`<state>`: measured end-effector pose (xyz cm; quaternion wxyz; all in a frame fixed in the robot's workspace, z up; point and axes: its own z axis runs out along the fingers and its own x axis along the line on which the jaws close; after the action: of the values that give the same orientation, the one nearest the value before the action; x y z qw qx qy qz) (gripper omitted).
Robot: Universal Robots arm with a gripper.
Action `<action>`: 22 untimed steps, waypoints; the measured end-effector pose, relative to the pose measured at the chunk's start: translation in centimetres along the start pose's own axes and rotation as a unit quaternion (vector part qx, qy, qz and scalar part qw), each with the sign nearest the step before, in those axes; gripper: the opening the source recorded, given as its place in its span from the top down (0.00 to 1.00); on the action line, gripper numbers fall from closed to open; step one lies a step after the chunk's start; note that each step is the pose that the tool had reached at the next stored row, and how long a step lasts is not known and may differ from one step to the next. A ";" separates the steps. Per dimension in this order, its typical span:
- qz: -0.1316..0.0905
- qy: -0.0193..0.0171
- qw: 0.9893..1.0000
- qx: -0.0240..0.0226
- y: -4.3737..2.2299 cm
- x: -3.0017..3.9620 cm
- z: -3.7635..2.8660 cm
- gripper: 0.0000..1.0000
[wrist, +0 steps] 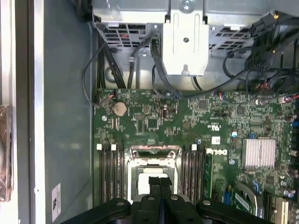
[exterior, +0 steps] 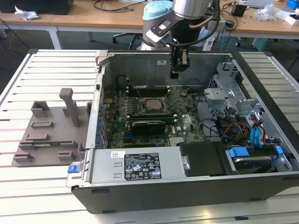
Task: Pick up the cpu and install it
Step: 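Close the cpu cover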
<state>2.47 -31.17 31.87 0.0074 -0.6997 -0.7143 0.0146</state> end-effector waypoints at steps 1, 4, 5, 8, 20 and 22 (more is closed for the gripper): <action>0.000 0.000 1.000 0.000 0.45 -0.01 0.01 0.89; 0.000 0.000 1.000 0.001 1.55 -0.01 0.10 0.89; 0.000 -0.001 1.000 0.002 1.74 -0.01 0.16 0.89; 0.000 -0.001 1.000 0.002 2.18 0.01 0.61 0.89; -0.002 -0.001 1.000 0.003 3.64 0.03 3.44 0.89; -0.003 -0.001 1.000 0.003 3.73 0.03 3.87 0.89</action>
<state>6.08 -31.10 27.88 0.0087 -0.6975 -0.7163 0.0173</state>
